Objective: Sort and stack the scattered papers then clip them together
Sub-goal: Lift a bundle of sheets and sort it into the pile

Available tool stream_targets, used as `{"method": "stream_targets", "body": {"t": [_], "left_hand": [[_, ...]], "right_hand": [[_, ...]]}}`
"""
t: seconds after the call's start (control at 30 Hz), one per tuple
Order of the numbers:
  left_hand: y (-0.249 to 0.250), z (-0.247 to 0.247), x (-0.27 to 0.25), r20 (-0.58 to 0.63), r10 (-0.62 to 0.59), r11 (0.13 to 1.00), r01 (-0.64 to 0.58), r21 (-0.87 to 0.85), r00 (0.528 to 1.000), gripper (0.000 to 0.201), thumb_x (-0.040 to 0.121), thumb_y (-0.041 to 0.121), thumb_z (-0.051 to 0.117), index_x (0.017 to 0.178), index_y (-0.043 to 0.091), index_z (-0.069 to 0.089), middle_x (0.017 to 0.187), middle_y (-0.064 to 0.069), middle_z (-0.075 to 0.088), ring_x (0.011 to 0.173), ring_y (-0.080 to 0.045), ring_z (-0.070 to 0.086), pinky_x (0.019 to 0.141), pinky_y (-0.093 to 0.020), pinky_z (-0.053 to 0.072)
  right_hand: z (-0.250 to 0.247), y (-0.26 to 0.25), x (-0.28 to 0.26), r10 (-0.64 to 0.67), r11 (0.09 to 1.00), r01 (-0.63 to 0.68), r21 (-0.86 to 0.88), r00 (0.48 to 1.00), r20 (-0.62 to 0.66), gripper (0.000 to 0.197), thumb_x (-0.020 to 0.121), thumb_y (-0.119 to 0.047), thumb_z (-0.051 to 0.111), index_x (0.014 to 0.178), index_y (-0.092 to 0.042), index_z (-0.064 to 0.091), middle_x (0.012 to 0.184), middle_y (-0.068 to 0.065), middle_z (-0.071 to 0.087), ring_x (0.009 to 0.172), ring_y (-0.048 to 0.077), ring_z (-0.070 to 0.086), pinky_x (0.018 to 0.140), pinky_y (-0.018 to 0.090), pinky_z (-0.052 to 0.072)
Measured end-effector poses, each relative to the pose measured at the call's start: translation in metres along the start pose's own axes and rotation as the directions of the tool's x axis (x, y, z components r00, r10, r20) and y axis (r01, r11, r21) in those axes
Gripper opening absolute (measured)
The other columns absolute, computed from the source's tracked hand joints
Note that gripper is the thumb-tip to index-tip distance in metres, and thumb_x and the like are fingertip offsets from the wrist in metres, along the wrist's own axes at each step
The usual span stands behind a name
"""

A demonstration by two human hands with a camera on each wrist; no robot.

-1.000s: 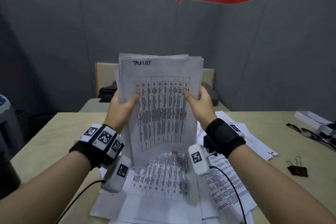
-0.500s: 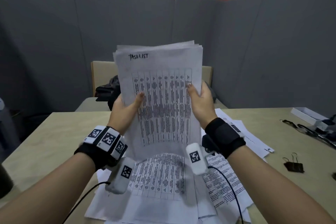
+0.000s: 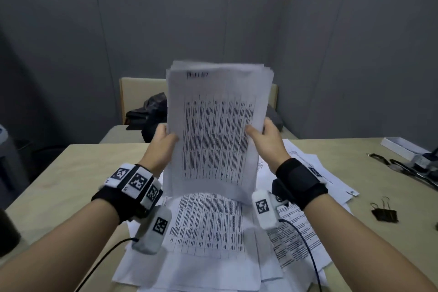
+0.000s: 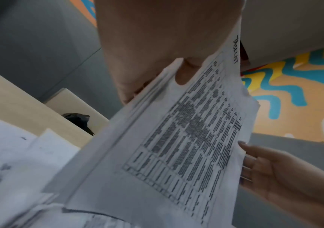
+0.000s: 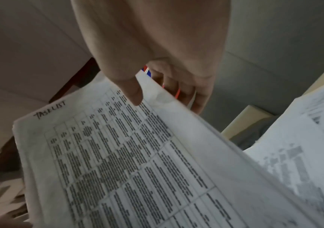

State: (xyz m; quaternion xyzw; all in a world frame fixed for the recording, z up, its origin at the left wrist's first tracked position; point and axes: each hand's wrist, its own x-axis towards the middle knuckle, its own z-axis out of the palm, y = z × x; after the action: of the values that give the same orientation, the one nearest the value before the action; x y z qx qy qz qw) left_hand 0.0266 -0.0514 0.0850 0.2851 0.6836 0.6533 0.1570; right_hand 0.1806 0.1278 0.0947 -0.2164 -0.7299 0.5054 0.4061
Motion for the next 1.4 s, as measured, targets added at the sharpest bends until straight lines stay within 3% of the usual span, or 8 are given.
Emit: {"method": "stream_targets", "body": {"t": [0.2, 0.37, 0.6, 0.73, 1.0, 1.13, 1.27, 1.4], "left_hand": [[-0.02, -0.006, -0.004, 0.069, -0.059, 0.995, 0.064, -0.075, 0.996, 0.02, 0.094, 0.023, 0.048, 0.111, 0.015, 0.043, 0.121, -0.014, 0.052, 0.109, -0.029, 0.057, 0.095, -0.048, 0.048], [-0.016, 0.006, -0.004, -0.002, 0.042, 0.996, -0.042, -0.076, 0.999, 0.063, 0.076, 0.051, 0.065, 0.126, 0.018, 0.045, 0.123, 0.0, 0.059, 0.109, -0.017, 0.059, 0.084, -0.033, 0.049], [-0.025, 0.007, -0.009, 0.04, 0.052, 0.997, -0.054, 0.053, 0.998, 0.032, 0.1, 0.024, 0.043, 0.129, 0.013, 0.05, 0.122, -0.003, 0.061, 0.113, -0.022, 0.058, 0.095, -0.039, 0.048], [-0.008, 0.012, -0.008, -0.076, 0.123, 0.992, -0.125, -0.03, 0.99, 0.017, 0.102, 0.019, 0.036, 0.111, 0.015, 0.05, 0.099, 0.0, 0.062, 0.089, -0.015, 0.062, 0.077, -0.031, 0.052], [-0.023, -0.001, -0.002, 0.135, -0.025, 0.998, 0.018, 0.052, 0.99, 0.035, 0.098, 0.029, 0.046, 0.127, 0.009, 0.046, 0.128, -0.009, 0.056, 0.116, -0.025, 0.056, 0.103, -0.051, 0.044], [-0.038, 0.006, -0.007, 0.155, -0.018, 0.998, 0.009, 0.058, 0.988, 0.022, 0.099, 0.022, 0.046, 0.112, 0.009, 0.058, 0.115, -0.01, 0.063, 0.106, -0.026, 0.059, 0.097, -0.043, 0.045], [-0.046, 0.02, 0.001, 0.052, -0.024, 0.989, 0.016, 0.15, 0.998, 0.015, 0.095, 0.02, 0.047, 0.082, 0.016, 0.052, 0.09, -0.013, 0.052, 0.086, -0.02, 0.049, 0.078, -0.036, 0.038], [-0.036, 0.02, 0.004, -0.006, 0.018, 0.985, -0.016, 0.172, 1.0, 0.027, 0.096, 0.021, 0.047, 0.097, -0.002, 0.061, 0.095, -0.028, 0.066, 0.085, -0.04, 0.064, 0.084, -0.054, 0.052]], "right_hand": [[0.002, 0.015, -0.006, 0.098, 0.995, -0.1, 0.024, 0.992, 0.08, 0.028, 0.099, -0.013, 0.05, 0.127, -0.009, 0.05, 0.126, 0.002, 0.063, 0.115, 0.017, 0.061, 0.101, 0.037, 0.048], [0.016, 0.001, -0.006, 0.088, 0.996, -0.083, -0.034, 0.98, 0.178, 0.031, 0.101, -0.005, 0.04, 0.129, -0.016, 0.045, 0.127, -0.003, 0.057, 0.117, 0.014, 0.054, 0.107, 0.034, 0.041], [0.007, 0.004, -0.006, 0.123, 0.992, -0.125, 0.022, 0.99, 0.07, 0.035, 0.095, -0.001, 0.048, 0.129, -0.01, 0.048, 0.126, 0.005, 0.062, 0.116, 0.021, 0.06, 0.106, 0.044, 0.044], [0.007, -0.011, 0.0, 0.036, 0.998, -0.036, 0.058, 0.999, -0.01, 0.029, 0.096, 0.002, 0.041, 0.116, -0.017, 0.051, 0.116, 0.0, 0.062, 0.108, 0.018, 0.06, 0.099, 0.035, 0.048], [-0.001, 0.012, -0.009, 0.095, 0.981, -0.076, -0.176, 0.99, 0.1, 0.029, 0.092, -0.012, 0.053, 0.121, -0.016, 0.054, 0.117, 0.001, 0.066, 0.107, 0.019, 0.063, 0.096, 0.042, 0.052], [0.0, 0.022, -0.011, 0.128, 0.988, -0.127, -0.09, 0.992, 0.006, 0.016, 0.097, -0.013, 0.05, 0.113, -0.015, 0.05, 0.112, 0.001, 0.062, 0.097, 0.014, 0.061, 0.078, 0.025, 0.05], [0.017, 0.021, -0.019, 0.142, 0.987, -0.143, -0.078, 0.99, -0.019, 0.025, 0.101, -0.009, 0.036, 0.125, -0.011, 0.042, 0.123, 0.003, 0.055, 0.108, 0.019, 0.054, 0.096, 0.033, 0.044], [0.006, 0.015, -0.013, 0.06, 0.991, -0.07, -0.116, 0.995, -0.082, 0.02, 0.101, -0.008, 0.038, 0.116, -0.014, 0.049, 0.113, -0.003, 0.058, 0.102, 0.015, 0.055, 0.089, 0.026, 0.043]]}}
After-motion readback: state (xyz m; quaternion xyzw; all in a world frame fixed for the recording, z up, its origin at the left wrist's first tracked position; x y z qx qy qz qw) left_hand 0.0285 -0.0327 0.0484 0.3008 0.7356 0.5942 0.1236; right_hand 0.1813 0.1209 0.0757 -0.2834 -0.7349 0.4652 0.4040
